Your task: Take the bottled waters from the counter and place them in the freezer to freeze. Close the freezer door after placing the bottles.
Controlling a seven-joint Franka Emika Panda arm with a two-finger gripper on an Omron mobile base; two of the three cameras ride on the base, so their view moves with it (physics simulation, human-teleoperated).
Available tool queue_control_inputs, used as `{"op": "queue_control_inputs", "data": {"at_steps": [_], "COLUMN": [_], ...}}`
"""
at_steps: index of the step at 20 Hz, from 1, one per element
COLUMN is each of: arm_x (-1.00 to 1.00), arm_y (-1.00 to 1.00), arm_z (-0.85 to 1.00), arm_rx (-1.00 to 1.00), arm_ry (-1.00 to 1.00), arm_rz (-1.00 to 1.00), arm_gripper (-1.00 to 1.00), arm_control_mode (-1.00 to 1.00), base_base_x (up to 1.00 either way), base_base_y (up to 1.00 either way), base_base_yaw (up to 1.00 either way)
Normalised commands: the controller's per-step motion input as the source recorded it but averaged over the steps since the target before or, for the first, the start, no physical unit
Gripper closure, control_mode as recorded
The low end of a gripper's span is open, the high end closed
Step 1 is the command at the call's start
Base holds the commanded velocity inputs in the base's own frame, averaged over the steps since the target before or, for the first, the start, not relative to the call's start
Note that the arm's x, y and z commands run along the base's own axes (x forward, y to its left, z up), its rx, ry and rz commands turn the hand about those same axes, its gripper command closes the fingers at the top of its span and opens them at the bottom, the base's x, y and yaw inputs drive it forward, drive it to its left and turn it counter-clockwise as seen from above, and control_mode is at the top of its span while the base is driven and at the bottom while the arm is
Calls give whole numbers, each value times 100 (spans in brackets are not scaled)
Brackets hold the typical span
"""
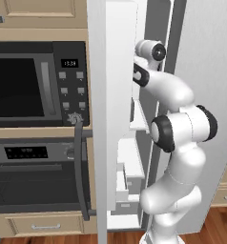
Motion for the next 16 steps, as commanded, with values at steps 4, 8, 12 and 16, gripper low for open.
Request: {"op": "queue_control_inputs", "data": {"at_steps": [4, 8, 12, 16], "arm_x": [-68, -73, -90, -100], "arm_y": [0, -1, -8, -8], "arm_z": [34, 36, 38, 30], "arm_rx": [0, 0, 0, 2], "arm_ry": [0, 0, 0, 1], "arm_rz": [-2, -4, -4, -6], "arm_gripper": [-100, -100, -100, -100], "arm_control_mode": [-100, -100, -100, -100], "base_base_x": [0, 0, 0, 0], "base_base_y": [0, 0, 0, 0], "base_base_yaw": [0, 0, 0, 0]}}
